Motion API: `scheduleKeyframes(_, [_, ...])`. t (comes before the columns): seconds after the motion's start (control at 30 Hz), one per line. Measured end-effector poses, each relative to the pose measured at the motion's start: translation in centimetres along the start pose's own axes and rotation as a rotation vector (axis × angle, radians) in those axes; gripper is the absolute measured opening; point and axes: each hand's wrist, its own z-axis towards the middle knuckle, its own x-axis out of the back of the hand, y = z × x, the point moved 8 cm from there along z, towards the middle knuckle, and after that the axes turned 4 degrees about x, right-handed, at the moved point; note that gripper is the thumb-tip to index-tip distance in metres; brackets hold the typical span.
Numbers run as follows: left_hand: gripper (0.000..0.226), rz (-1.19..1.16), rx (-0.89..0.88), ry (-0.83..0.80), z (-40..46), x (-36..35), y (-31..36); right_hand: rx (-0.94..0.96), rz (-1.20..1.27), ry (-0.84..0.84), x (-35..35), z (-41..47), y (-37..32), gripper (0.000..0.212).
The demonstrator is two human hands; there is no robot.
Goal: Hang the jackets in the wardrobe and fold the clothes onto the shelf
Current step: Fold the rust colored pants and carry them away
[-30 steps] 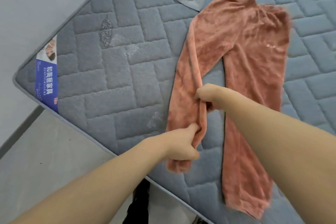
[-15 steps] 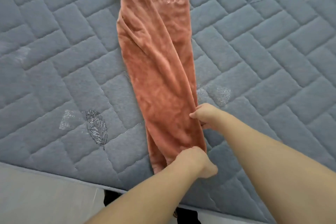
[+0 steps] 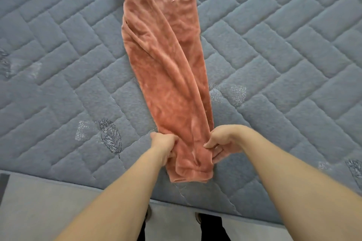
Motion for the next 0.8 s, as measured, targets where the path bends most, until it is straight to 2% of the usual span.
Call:
scheduleKeyframes(0.07, [0.026,-0.025,-0.049,0.007,0.4,0.4,0.1,-0.018,0.001,-0.018,-1.2,-0.1,0.0,0.031])
scheduleKeyframes(0.17, [0.011,0.352,-0.203,0.144,0.9,2.7,1.0,-0.082,-0.156,0.061,-1.5,0.1,0.4,0.034])
scheduleKeyframes(0.2, [0.007,0.475,-0.194,0.145,1.0,3.3,0.8,-0.114,-0.241,0.074,-1.6,0.1,0.4,0.034])
scheduleKeyframes(0.27, [0.009,0.569,-0.071,0.007,0.9,3.5,-0.1,-0.156,-0.451,0.089,-1.0,0.2,-0.3,0.036])
scheduleKeyframes(0.33, [0.014,0.673,-0.027,-0.035,0.6,3.8,1.0,-0.139,-0.661,0.142,0.4,-0.1,-2.1,0.036])
scheduleKeyframes(0.43, [0.029,0.796,-0.18,0.086,0.5,4.8,7.4,0.052,-0.65,0.313,3.2,-0.5,-7.4,0.02])
scheduleKeyframes(0.53, [0.051,0.772,-0.334,0.215,0.7,5.3,15.6,0.298,-0.601,0.535,6.9,-0.2,-14.2,0.021])
scheduleKeyframes(0.63, [0.05,0.775,-0.556,0.391,1.1,5.2,24.4,0.443,-0.646,0.659,9.6,1.6,-20.7,0.033])
scheduleKeyframes(0.73, [0.048,0.778,-0.749,0.438,2.3,3.8,31.5,0.537,-0.854,0.921,13.1,2.5,-26.0,0.044])
scheduleKeyframes(0.8, [0.047,0.822,-0.824,0.526,3.5,3.4,35.1,0.572,-0.932,1.051,15.2,3.2,-28.9,0.048])
